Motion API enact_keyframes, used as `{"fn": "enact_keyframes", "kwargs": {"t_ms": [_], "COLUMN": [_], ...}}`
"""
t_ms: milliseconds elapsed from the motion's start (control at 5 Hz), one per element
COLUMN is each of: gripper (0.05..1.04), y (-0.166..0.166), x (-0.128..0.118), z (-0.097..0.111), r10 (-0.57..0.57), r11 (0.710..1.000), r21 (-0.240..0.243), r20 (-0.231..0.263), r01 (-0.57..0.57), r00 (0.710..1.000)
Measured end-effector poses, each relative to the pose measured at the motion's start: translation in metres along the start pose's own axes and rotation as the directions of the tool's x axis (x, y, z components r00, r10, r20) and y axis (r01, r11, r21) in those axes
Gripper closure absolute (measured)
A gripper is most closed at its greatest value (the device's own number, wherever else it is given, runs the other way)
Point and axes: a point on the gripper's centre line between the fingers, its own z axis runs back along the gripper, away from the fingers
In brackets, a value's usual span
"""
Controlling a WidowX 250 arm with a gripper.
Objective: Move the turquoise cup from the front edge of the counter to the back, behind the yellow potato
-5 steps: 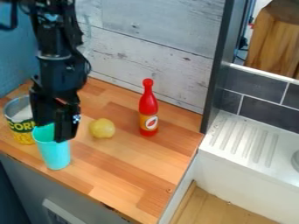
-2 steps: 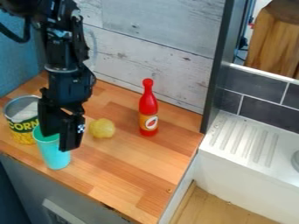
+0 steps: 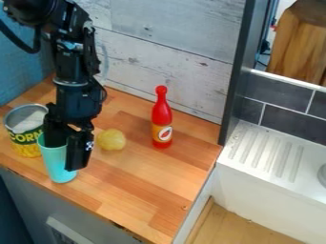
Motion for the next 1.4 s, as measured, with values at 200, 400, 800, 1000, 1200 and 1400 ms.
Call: {"fn": "enact_keyframes", "kwargs": {"t_ms": [200,400,800,1000,1200,1400], "gripper": [0.398,0.658,0.958,0.985,0.985,0.985], "y": [0.002,0.004,-0.001,-0.009,-0.013,-0.004], "x": [-0.001,-0.002,-0.001,-0.006,-0.012,-0.001], "z": [0.000,0.000,0.003,0.017,0.041,0.065], "r10": [0.008,0.025,0.033,0.021,0.008,0.013], "r11": [1.000,0.999,0.997,0.996,0.991,0.985], "r21": [0.015,0.032,0.066,0.091,0.130,0.169], "r20": [-0.008,-0.018,-0.034,0.000,0.077,0.138], "r01": [-0.008,-0.025,-0.031,-0.021,-0.018,-0.037], "r00": [1.000,1.000,0.999,1.000,0.997,0.990]}}
